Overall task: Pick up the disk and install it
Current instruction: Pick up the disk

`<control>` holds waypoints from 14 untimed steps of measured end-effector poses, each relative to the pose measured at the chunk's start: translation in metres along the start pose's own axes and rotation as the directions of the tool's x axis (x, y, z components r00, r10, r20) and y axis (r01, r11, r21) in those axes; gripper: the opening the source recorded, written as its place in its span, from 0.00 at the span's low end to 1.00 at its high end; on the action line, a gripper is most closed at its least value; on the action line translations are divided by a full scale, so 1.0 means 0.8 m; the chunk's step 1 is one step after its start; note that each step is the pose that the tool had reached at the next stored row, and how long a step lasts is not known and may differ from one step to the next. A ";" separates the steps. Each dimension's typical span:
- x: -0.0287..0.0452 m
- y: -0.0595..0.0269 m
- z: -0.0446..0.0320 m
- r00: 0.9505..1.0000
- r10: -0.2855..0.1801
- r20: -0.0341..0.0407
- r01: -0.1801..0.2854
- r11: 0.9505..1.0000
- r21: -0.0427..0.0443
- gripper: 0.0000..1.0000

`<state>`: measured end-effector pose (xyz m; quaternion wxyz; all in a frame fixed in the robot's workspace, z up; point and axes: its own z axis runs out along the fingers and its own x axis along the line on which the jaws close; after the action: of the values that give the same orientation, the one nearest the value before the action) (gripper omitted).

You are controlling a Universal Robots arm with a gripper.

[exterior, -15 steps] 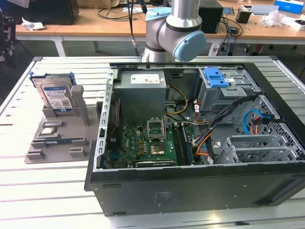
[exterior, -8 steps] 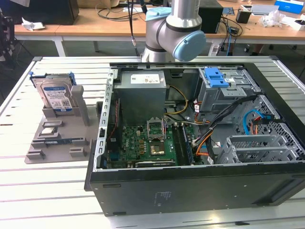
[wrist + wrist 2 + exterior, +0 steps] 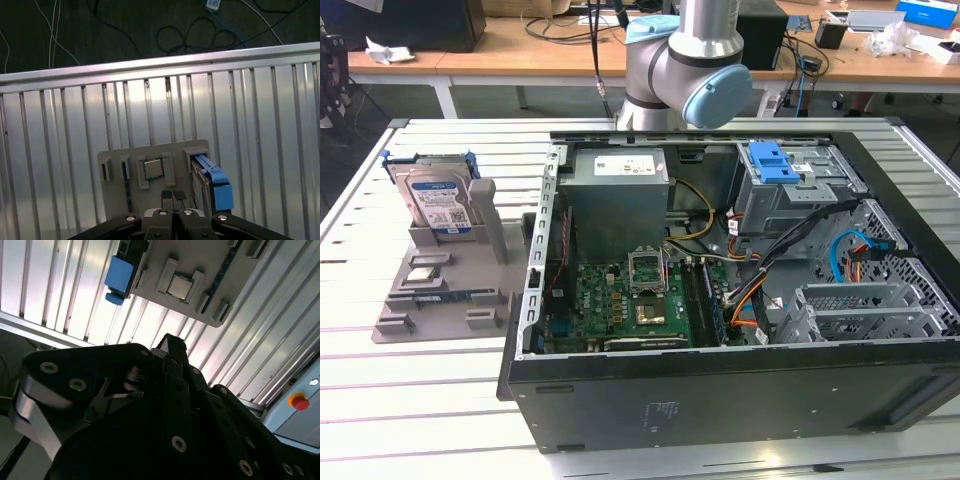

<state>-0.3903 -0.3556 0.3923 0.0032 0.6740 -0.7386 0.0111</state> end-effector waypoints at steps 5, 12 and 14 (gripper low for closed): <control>0.0000 0.000 0.0000 0.999 -0.048 -0.001 0.048 0.999 0.001 0.11; 0.0000 0.000 0.0000 0.994 -0.108 -0.002 0.108 0.994 0.002 0.11; 0.0000 0.000 0.0000 0.991 -0.133 -0.003 0.133 0.991 0.003 0.11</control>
<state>-0.3903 -0.3556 0.3923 0.0039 0.7217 -0.6921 0.0129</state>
